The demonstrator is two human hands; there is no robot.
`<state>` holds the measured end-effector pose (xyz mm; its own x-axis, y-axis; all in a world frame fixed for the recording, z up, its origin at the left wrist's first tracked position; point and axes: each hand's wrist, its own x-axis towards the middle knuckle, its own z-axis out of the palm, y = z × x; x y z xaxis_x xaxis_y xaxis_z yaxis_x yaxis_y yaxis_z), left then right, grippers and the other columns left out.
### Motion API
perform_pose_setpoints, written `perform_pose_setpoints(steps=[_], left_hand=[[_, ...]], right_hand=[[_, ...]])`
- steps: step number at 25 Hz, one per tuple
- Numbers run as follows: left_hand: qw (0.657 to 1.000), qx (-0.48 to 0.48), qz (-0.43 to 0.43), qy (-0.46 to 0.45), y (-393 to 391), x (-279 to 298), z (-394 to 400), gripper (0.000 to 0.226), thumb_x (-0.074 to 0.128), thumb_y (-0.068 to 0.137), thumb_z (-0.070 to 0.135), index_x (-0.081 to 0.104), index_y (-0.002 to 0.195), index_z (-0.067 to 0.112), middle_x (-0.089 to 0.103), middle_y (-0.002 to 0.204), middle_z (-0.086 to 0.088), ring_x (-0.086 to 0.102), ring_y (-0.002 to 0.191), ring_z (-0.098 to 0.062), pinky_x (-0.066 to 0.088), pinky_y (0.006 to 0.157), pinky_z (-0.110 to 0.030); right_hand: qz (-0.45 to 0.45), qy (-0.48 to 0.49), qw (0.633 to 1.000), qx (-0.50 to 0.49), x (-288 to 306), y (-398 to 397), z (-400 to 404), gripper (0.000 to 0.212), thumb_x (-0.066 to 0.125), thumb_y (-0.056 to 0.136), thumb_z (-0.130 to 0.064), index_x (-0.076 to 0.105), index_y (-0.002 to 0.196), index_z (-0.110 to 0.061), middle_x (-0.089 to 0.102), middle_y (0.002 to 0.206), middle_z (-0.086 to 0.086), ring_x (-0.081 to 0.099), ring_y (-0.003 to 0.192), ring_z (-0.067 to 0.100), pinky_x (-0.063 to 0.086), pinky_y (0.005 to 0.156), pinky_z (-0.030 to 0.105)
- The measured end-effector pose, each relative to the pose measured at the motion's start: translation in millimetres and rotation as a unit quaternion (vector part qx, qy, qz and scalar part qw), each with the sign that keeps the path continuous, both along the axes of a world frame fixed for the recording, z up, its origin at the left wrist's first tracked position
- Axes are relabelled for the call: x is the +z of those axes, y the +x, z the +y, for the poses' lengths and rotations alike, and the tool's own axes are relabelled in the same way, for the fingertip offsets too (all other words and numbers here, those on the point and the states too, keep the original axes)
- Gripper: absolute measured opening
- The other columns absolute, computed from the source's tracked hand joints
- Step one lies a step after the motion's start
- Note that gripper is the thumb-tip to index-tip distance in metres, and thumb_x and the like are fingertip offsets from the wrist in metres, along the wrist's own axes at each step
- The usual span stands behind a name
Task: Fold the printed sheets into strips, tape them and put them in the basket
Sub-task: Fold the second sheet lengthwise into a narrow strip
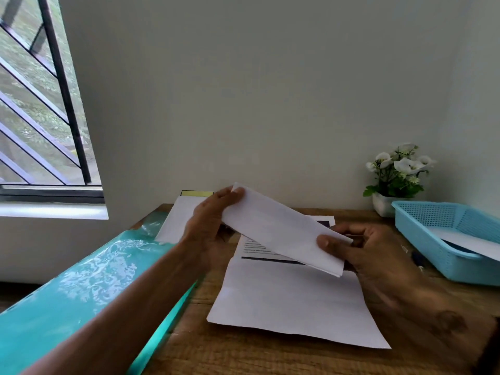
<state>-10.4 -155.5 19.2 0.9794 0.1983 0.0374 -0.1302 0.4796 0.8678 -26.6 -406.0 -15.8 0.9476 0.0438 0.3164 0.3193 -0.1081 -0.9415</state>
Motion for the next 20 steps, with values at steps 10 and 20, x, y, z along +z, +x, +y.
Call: perform_pose_setpoints(steps=[10,20], left_hand=[[0.747,0.317,0.146,0.566,56,-42,113,0.058,0.056,0.096,0.062,0.056,0.138,0.021,0.064,0.139,-0.012,0.053,0.130,-0.039,0.037,0.113,-0.055],[0.791,0.365,0.093,0.482,45,-54,111,0.036,0.068,0.095,0.038,0.066,0.128,0.024,0.065,0.133,-0.005,0.057,0.123,-0.028,0.041,0.109,-0.049]], right_hand=[[-0.047,-0.278,0.957,-0.065,-3,-8,-2,0.052,0.076,0.087,-0.042,0.055,0.134,-0.041,0.065,0.115,-0.017,0.062,0.094,-0.001,0.047,0.070,0.007],[-0.226,-0.442,0.866,-0.053,43,-1,84,0.026,0.082,0.084,-0.031,0.075,0.107,-0.022,0.071,0.111,-0.006,0.066,0.091,0.012,0.045,0.074,0.016]])
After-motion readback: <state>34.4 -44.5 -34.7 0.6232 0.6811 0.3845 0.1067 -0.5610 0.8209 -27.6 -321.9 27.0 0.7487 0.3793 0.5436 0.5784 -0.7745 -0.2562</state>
